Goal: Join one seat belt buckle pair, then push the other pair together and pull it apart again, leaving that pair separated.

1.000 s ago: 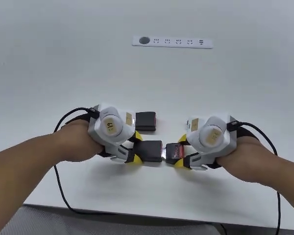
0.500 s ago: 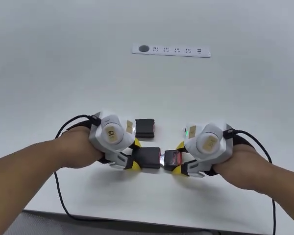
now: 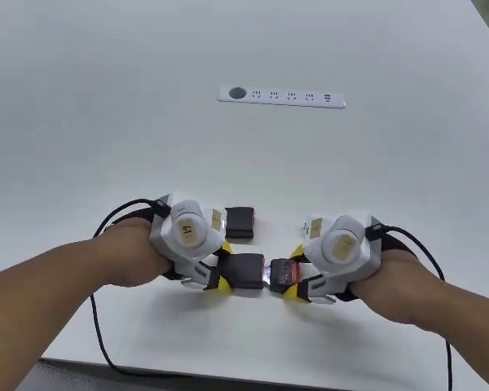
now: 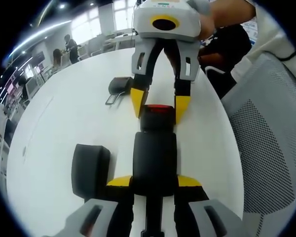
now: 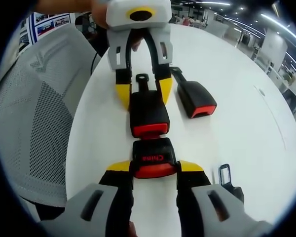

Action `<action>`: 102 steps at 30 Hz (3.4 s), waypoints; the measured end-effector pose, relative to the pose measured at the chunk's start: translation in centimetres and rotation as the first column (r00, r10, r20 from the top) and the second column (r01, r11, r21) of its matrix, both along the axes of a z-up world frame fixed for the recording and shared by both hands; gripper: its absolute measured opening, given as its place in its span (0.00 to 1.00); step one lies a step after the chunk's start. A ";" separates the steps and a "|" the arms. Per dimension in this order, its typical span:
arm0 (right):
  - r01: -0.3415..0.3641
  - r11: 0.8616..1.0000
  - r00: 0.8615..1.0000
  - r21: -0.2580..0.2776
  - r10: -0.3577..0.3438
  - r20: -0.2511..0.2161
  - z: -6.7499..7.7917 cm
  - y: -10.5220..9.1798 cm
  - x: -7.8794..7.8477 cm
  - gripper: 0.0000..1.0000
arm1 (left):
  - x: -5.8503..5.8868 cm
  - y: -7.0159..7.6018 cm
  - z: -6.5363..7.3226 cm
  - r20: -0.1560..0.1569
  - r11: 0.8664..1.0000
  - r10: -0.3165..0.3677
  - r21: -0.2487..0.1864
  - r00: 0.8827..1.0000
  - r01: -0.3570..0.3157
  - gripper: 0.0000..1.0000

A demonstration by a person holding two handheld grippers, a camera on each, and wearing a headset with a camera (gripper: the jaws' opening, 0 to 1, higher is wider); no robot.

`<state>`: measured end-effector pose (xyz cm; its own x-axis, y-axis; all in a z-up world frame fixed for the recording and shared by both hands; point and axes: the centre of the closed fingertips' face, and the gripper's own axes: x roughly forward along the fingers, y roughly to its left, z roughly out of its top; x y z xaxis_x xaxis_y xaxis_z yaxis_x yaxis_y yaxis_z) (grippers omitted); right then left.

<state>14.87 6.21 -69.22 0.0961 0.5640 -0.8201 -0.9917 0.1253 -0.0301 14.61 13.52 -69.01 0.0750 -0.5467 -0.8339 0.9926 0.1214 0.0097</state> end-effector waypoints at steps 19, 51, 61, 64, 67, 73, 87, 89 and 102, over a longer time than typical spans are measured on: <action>0.036 0.998 0.999 0.042 -0.036 -0.004 2.0 0.0 0.0 0.34 | -0.5 0.8 0.7 -0.030 0.998 0.066 0.023 0.997 -0.066 0.35; 0.114 0.993 0.989 0.006 -0.115 0.093 3.8 -7.8 7.1 0.34 | 8.8 2.8 3.6 0.060 0.990 0.136 -0.031 0.989 -0.134 0.41; 0.106 0.993 0.992 -0.044 -0.102 0.078 1.6 -9.1 8.9 0.34 | 8.9 2.7 1.6 0.041 0.997 0.073 0.006 0.997 -0.073 0.33; 0.113 0.993 0.993 -0.033 -0.111 0.051 1.7 -8.8 8.6 0.33 | 9.3 2.8 0.9 0.035 0.997 0.071 0.008 0.997 -0.071 0.35; 0.102 0.994 0.994 -0.041 -0.100 0.049 1.4 -8.8 8.7 0.33 | 9.1 2.4 0.8 0.021 0.999 0.050 0.007 0.999 -0.050 0.33; 0.081 0.995 0.996 -0.059 -0.079 0.035 0.3 -9.3 8.8 0.33 | 8.9 1.8 0.0 0.024 1.000 0.005 0.012 1.000 -0.005 0.33; -0.022 0.996 1.000 -0.089 0.024 0.017 0.0 -9.1 8.5 0.33 | 8.4 1.5 0.4 0.031 0.999 -0.028 0.021 0.999 0.027 0.32; -0.031 0.995 0.999 -0.096 0.033 0.022 0.0 -9.0 8.5 0.33 | 8.5 1.6 0.4 0.031 0.999 -0.028 0.022 0.999 0.028 0.32; -0.014 0.997 0.999 -0.076 0.017 0.046 0.1 -7.1 8.7 0.33 | 8.4 1.5 0.4 0.034 1.000 -0.030 0.009 0.999 0.030 0.32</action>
<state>23.54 -0.91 -69.14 0.1271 0.5025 -0.8552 -0.9908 0.1057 -0.0851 23.00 15.03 -68.65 0.0875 -0.5422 -0.8357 0.9948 0.0916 0.0447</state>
